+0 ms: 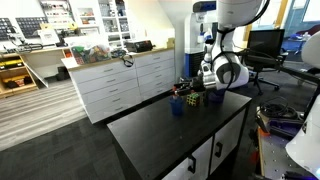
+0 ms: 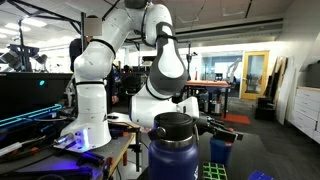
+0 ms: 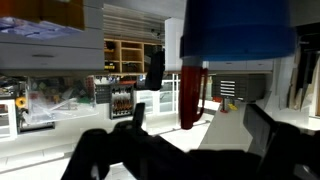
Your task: Take the red marker out of the dark blue cup
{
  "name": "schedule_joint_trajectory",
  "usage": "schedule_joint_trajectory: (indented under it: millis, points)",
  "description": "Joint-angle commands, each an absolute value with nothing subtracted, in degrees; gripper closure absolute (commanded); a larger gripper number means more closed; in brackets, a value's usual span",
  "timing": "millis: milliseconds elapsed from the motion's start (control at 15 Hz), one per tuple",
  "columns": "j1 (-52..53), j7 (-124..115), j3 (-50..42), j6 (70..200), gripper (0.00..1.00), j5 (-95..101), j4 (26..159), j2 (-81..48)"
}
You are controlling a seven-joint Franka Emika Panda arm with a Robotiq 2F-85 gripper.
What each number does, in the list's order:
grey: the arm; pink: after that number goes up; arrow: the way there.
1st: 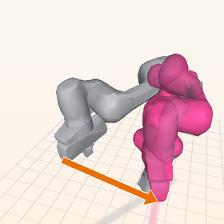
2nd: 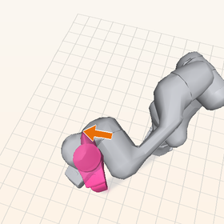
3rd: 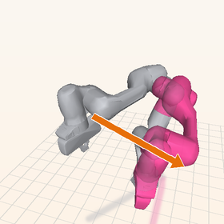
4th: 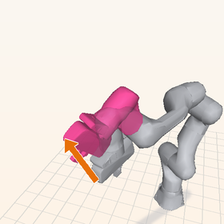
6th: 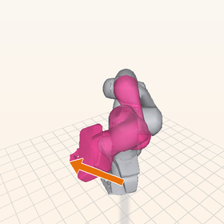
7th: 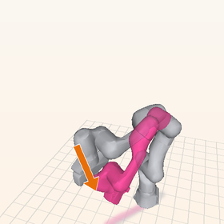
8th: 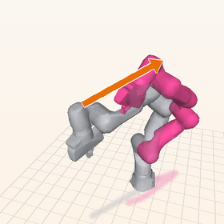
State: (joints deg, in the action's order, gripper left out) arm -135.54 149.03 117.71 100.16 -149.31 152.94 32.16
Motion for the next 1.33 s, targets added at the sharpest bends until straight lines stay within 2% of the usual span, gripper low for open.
schedule_joint_trajectory:
  millis: [0,67,133,200,933,1067,1267]
  points:
    - [-137.3,148.1,119.3,100.0,0.0,-149.3,152.5,33.9]
    - [-137.5,148.2,119.5,99.9,0.0,-149.3,152.5,34.0]
    - [-137.6,148.3,119.7,99.8,0.17,-149.3,152.5,34.1]
    - [-137.7,148.3,119.8,99.8,0.26,-149.3,152.5,34.3]
    - [-137.7,148.4,120.1,99.5,0.97,-149.2,152.4,34.6]
    - [-137.8,148.4,120.1,99.5,0.93,-149.2,152.4,34.6]
    - [-138.0,148.3,120.1,99.4,0.93,-149.2,152.4,34.7]
